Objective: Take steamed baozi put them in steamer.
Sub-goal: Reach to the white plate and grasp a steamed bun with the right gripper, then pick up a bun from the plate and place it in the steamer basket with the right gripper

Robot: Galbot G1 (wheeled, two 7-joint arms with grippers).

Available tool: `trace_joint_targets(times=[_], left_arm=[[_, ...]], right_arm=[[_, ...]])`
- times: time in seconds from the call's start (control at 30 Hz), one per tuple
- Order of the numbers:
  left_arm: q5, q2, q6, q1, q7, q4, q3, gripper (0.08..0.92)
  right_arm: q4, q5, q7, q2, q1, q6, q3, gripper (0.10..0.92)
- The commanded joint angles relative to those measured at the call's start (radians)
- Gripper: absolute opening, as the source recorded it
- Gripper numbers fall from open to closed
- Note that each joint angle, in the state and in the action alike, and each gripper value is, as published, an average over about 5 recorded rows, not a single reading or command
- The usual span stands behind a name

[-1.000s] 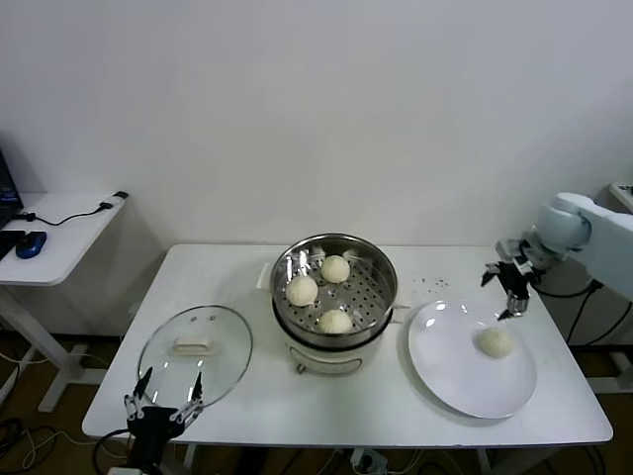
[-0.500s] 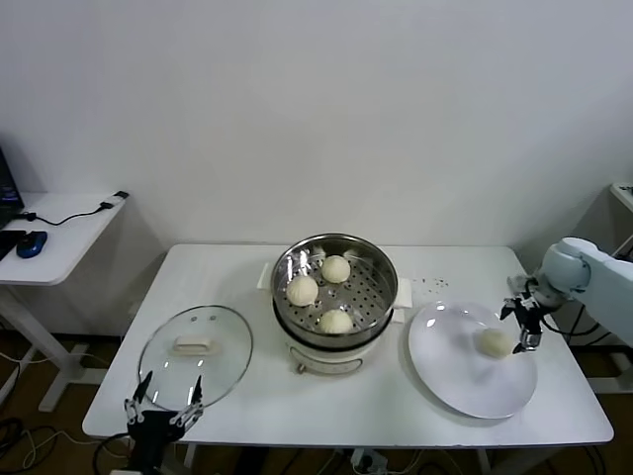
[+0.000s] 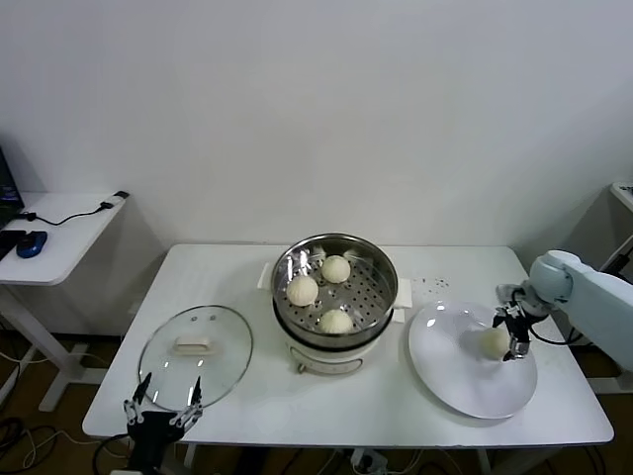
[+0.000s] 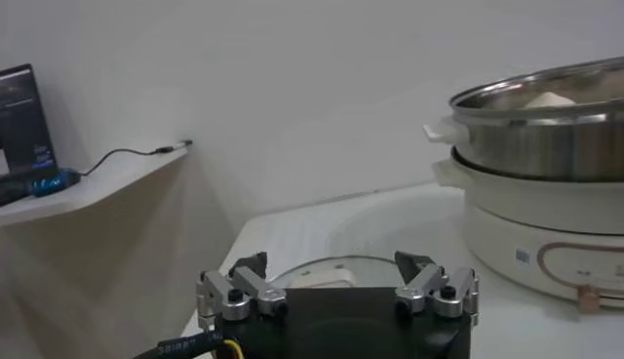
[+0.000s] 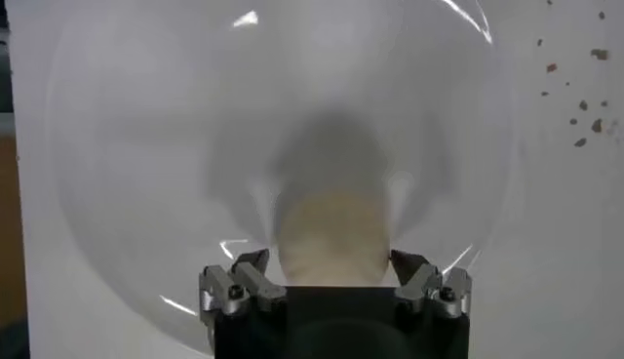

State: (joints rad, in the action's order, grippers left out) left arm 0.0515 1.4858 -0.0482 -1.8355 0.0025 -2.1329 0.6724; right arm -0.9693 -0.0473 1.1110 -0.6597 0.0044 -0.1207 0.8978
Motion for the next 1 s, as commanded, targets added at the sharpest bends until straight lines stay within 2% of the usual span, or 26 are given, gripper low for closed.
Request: trace_joint_targets(times=[0.03,0.23,0.57,0.77,1.0], left_arm=[[0.002,0.001,0.001,-0.001,-0.001,0.0,-0.001,0.823],[0.001,0.001,0.001,-0.001,-0.001,-0.001,0.001,0.823],[-0.001,0.002,0.001,-0.001,0.001,-0.001,0.003,0.823],[-0.004,0.0,0.006,-0.002,0.001,-0.001,0.002,0.823],[-0.003,-0.003,0.013,0.003,0.004,-0.003,-0.012,0.823]], right_arm=[[0.028,-0.009,0.006,-0.021,-0.025,-0.001,-0.028,0.766],[0.029,0.002,0.011,-0.019,-0.019,-0.002,-0.025,0.621],[-0.008,0.097,0.01,0.018,0.048,-0.019,0.025,0.558],[-0.065,0.283,0.001,0.017,0.351,-0.05,0.25,0.552],[-0.099,0.616,-0.02,-0.142,0.768,-0.11,0.588,0.551]])
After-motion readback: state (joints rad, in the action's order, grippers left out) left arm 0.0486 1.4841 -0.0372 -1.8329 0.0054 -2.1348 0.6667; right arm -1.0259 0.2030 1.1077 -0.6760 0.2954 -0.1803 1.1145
